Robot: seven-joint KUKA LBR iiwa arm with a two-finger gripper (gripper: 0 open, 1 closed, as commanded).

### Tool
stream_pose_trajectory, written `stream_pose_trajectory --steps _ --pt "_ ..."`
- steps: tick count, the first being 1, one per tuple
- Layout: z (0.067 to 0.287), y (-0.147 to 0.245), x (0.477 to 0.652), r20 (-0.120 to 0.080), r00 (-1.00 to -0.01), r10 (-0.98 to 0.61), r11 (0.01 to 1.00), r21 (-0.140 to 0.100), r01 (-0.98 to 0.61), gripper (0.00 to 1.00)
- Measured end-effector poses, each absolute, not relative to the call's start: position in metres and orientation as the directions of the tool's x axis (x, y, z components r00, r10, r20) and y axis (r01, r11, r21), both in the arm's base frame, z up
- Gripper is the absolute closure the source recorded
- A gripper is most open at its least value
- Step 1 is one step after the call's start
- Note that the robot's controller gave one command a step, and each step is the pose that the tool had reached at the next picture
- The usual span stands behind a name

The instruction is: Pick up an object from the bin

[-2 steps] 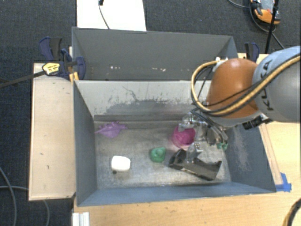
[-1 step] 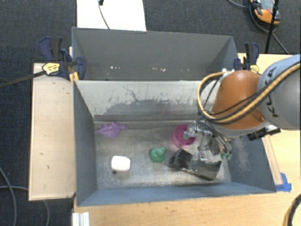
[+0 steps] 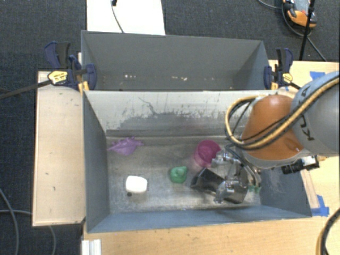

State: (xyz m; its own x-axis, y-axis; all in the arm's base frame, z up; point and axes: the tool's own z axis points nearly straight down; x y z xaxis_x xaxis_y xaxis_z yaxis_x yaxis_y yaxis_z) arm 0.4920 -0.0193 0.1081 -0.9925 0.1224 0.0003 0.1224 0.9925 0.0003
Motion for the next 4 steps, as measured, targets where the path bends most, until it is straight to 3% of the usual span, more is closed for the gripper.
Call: stream_pose_trajectory --steps 1,2,3,4 --pt "0.128 -0.016 0.489 -0.003 -0.999 0.036 0.999 0.000 0.036 0.00" --pt "0.090 -0.026 0.490 -0.007 -0.965 0.262 0.965 0.004 0.262 0.00" --pt "0.071 -0.025 0.489 0.013 -0.994 0.105 0.994 0.002 0.105 1.00" --pt "0.071 -0.025 0.489 0.013 -0.994 0.105 0.994 0.002 0.105 1.00"
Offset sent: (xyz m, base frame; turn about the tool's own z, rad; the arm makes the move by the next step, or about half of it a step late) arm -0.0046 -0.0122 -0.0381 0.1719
